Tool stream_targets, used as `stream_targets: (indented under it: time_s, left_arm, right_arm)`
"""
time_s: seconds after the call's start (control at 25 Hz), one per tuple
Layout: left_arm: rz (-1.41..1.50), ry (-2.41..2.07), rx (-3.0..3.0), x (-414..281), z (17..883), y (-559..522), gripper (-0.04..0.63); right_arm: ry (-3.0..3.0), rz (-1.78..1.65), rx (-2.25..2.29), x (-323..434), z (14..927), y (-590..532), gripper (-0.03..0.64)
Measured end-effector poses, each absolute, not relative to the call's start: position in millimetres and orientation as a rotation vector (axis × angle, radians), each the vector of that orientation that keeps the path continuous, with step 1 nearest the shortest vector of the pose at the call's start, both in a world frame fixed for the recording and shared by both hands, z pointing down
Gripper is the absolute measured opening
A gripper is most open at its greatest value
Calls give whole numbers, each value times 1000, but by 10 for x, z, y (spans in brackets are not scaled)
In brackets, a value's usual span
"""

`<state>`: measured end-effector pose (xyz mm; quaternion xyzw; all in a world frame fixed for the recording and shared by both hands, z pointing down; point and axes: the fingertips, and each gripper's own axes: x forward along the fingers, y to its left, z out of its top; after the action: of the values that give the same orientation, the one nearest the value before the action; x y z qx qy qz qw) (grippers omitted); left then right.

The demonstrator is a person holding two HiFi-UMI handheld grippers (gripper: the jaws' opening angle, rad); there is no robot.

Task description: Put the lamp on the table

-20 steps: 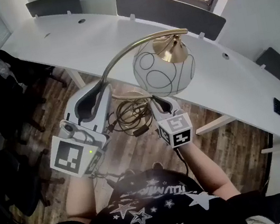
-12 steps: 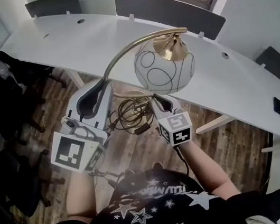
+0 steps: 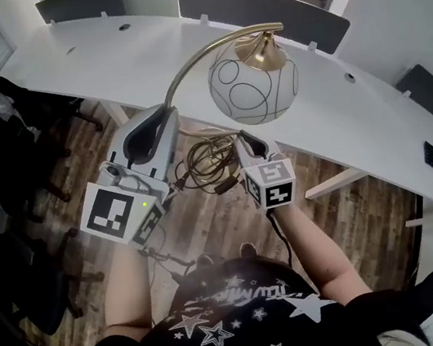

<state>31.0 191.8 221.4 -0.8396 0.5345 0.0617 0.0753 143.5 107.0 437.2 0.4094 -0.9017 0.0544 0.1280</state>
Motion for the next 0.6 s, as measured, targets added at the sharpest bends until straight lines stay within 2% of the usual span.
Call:
stream_targets:
  time_s: [0.6]
  left_arm:
    - [128,1570,-2545,-58,2290,1913,32]
  right_arm:
    - [-2603,155,1247,1147,4425,1249,43]
